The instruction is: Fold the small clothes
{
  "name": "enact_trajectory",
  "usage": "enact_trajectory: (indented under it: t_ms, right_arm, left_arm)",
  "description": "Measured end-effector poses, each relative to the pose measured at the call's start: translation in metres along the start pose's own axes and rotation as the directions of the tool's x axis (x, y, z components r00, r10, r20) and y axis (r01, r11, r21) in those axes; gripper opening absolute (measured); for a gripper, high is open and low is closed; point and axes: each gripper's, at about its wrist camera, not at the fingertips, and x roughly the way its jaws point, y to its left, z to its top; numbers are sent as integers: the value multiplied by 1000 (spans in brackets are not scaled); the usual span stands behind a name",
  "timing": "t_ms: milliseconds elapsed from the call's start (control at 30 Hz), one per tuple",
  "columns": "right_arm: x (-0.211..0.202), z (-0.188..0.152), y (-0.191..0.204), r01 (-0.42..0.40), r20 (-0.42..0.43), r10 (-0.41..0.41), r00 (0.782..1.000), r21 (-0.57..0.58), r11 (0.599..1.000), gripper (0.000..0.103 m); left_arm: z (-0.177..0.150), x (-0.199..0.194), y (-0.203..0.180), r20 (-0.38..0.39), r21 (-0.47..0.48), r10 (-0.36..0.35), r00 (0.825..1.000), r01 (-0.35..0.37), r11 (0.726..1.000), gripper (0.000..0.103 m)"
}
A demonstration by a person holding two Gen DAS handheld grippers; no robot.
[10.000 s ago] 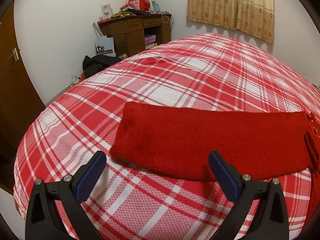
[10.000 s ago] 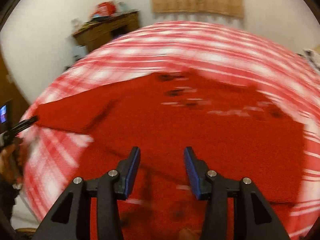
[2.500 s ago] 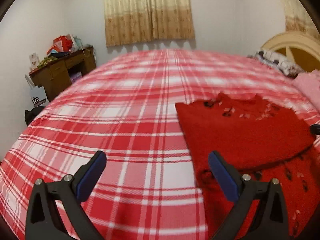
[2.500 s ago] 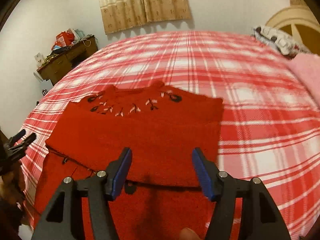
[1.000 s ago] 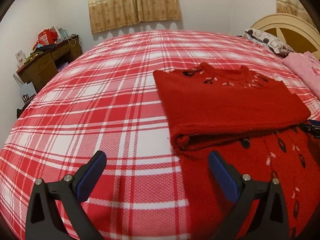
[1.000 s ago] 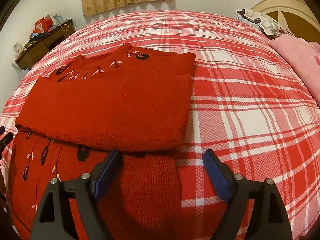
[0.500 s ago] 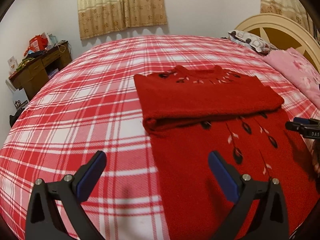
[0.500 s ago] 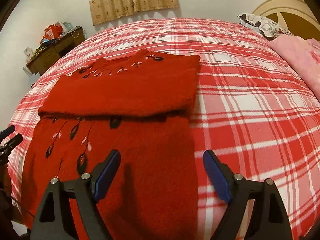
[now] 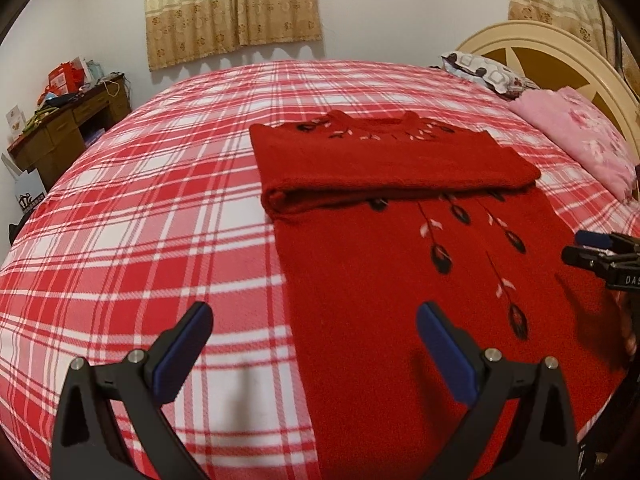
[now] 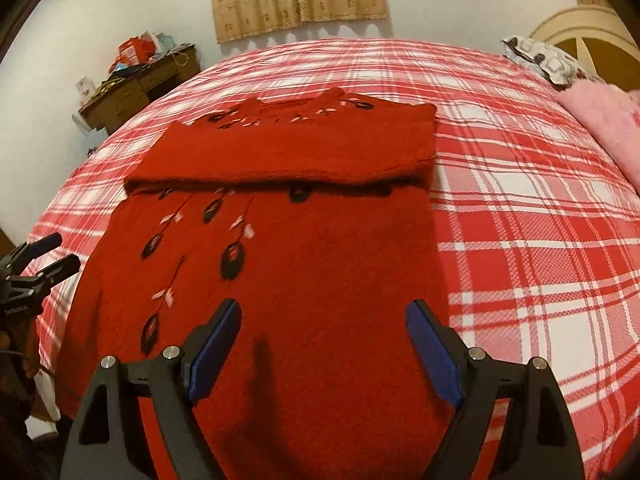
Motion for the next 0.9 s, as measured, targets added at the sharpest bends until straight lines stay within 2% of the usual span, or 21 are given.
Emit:
enact_trajectory:
  t_ms: [400,767,900]
  right_arm:
    - [-25,-20,21,-34,9,34,999,-29,999,85]
    - [-42,-49,24,-44,-4,44,999,-22,999,85]
    - [-49,-59,27,-49,-9,49,999,-28,998,85]
  left_arm:
    - [-18,-22,-8,-17,13,-28,999,28,1000,103]
    - [-38,-33,-17,-45,33,-41,998,42,999,103]
    - [-47,-37,-19,-72,24,-68,995,70,997,103]
